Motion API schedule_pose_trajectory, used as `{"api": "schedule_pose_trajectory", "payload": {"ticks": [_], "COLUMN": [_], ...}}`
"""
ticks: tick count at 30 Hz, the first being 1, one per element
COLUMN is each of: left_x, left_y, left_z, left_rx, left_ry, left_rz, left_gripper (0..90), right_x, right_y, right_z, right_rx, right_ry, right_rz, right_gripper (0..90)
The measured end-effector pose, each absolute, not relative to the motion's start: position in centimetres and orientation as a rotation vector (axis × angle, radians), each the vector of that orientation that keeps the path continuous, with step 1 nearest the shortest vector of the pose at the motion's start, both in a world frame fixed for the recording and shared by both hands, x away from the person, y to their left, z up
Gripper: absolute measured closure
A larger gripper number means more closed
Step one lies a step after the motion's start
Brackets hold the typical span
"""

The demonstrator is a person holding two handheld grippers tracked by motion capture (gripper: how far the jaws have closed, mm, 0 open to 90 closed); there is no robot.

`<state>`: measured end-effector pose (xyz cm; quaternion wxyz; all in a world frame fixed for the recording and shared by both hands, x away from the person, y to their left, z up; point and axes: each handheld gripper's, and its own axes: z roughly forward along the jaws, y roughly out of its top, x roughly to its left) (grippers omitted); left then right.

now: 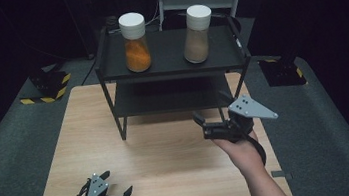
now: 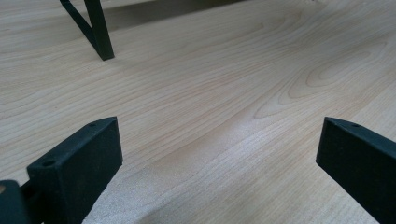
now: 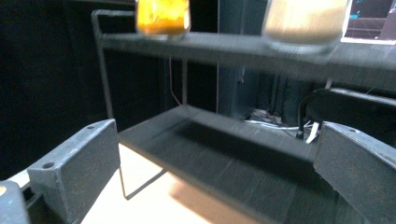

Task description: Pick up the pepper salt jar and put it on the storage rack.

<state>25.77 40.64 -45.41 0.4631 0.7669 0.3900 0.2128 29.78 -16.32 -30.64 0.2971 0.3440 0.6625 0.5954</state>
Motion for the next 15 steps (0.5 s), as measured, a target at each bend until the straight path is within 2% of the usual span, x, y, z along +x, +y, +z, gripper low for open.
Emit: {"api": "schedule_pose_trajectory", "payload": {"ticks": [15], "left_x": [25.8], "left_y": [40.7], "left_z": [-45.4], "left_rx": [1.891], "left_ry": [0.95], "left_rz": [0.525], "left_gripper": [0.4], "right_x": [26.2], "right_y": [-16.8], "right_z": [-38.5], "right_rx": [0.972], "right_ry": [1.9], "right_rz": [1.488], "right_gripper": [0.0]}}
